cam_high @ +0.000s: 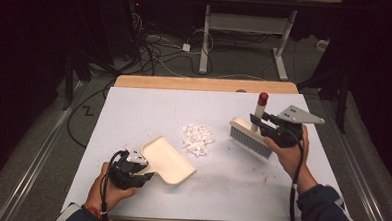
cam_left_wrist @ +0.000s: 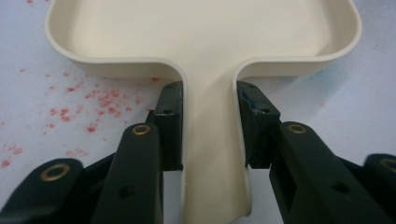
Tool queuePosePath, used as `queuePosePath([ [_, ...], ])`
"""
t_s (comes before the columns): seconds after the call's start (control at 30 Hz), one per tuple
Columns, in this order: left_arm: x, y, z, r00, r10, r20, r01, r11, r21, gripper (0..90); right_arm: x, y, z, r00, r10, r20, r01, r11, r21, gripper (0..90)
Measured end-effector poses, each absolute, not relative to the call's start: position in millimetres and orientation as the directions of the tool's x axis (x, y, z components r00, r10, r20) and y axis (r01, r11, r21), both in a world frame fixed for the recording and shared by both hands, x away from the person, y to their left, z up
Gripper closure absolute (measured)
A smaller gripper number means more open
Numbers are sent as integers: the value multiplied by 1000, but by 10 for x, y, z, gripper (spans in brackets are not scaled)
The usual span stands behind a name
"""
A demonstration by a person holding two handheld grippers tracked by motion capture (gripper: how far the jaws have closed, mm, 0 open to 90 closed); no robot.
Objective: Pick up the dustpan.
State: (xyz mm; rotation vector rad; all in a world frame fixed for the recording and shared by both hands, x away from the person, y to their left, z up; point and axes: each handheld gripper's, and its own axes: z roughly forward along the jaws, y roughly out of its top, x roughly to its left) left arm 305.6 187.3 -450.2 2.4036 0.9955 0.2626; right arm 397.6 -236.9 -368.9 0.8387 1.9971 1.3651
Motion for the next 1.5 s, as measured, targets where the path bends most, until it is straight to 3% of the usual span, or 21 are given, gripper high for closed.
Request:
queuePosePath([
  [0.2,3065,1881,-4527,715,698,-34,601,-590,540,633,4369,-1989,-3658,-619,772,-145,162,306,938,706],
  [0.43,3070,1891,-4538,713,699,-46,606,-583,541,633,4862,-1606,-3751,-634,771,-62,218,255,942,707],
  [0.67,3085,1910,-4571,713,698,-65,613,-575,542,633,5089,-1316,-3832,-603,792,-100,192,265,945,706],
  [0.73,3082,1912,-4572,712,699,-66,613,-573,544,633,5092,-1247,-3858,-604,787,-130,150,272,951,706],
  [1.07,3080,1922,-4578,714,697,-66,612,-575,544,633,4967,-1003,-3961,-669,730,-137,130,296,946,707],
  [1.17,3080,1922,-4584,712,699,-69,614,-571,546,632,4819,-925,-3974,-710,684,-164,112,340,934,704],
  [1.5,3083,1897,-4587,710,702,-55,613,-578,539,632,4381,-915,-3998,-779,612,-137,93,329,940,703],
])
